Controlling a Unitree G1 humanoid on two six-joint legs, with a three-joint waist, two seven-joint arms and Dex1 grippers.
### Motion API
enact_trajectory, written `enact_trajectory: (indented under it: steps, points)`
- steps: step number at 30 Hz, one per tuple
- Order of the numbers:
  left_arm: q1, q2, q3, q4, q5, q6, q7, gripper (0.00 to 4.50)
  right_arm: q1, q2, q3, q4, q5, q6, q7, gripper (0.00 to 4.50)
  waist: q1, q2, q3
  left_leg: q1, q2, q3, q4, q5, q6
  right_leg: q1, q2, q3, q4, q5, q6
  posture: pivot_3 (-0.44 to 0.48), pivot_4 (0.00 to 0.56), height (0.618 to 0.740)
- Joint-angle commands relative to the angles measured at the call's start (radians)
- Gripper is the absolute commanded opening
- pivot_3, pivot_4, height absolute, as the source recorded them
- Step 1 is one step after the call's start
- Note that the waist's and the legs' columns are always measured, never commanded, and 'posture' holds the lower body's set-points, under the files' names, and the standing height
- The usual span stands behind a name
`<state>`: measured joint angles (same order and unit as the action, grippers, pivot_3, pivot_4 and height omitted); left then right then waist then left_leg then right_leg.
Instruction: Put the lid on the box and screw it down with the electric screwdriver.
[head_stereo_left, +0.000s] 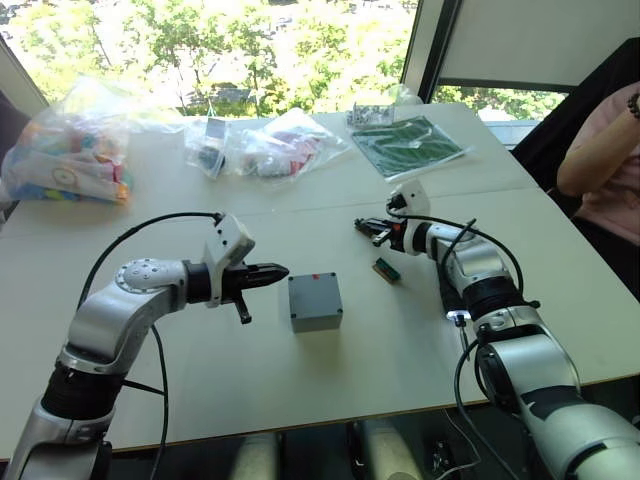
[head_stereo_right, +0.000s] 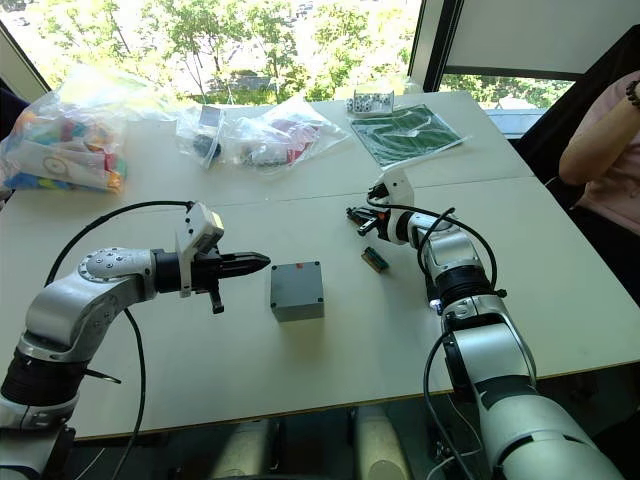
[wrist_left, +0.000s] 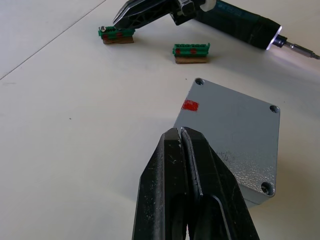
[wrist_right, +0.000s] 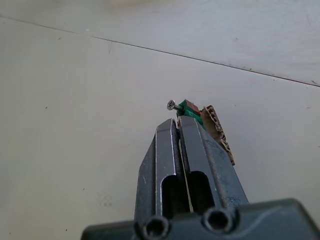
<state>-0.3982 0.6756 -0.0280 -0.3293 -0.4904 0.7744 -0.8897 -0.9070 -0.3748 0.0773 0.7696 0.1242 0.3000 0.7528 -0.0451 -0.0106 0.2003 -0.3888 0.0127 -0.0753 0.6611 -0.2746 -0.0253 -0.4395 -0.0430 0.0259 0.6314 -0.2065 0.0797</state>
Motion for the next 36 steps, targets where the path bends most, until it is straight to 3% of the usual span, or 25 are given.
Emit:
enact_trajectory:
  steps: [1,23,30,34,36]
  points:
    - [-0.007,-0.001,-0.009,-0.019,-0.001,-0.021,0.0,0.0,-0.029,-0.007,-0.042,-0.031,0.024,0.039,0.005,0.04,0.0,0.0,0.0,0.0,0.0,0.0,0.0,0.0,0.0,0.0,0.0,0.0,0.0,0.0,0.0,0.0,0.15,0.74]
    - [0.0,0.001,-0.02,-0.017,-0.005,-0.03,0.002,0.0,-0.079,-0.021,-0.121,-0.038,0.071,0.18,0.007,0.04,0.0,0.0,0.0,0.0,0.0,0.0,0.0,0.0,0.0,0.0,0.0,0.0,0.0,0.0,0.0,0.0,0.15,0.74]
    - [-0.001,0.012,0.002,-0.023,-0.023,-0.02,-0.006,0.0,-0.052,-0.052,-0.15,-0.21,0.124,0.22,0.04,0.04,0.0,0.001,0.0,0.0,0.0,0.0,0.0,0.0,0.0,0.0,0.0,0.0,0.0,0.0,0.0,0.0,0.15,0.74]
    - [0.004,0.022,0.003,-0.008,-0.02,-0.032,-0.017,0.0,0.03,-0.069,-0.075,-0.322,0.04,0.106,0.033,0.04,0.0,0.001,0.0,0.0,0.0,0.0,0.0,0.0,0.0,0.0,0.0,0.0,0.0,0.0,0.0,0.0,0.15,0.74]
    - [0.002,0.02,-0.003,-0.003,-0.02,-0.034,-0.016,0.0,0.065,-0.064,-0.05,-0.325,0.019,0.096,0.026,0.54,0.0,0.001,0.0,0.0,0.0,0.0,0.0,0.0,0.0,0.0,0.0,0.0,0.0,0.0,0.0,0.0,0.15,0.74]
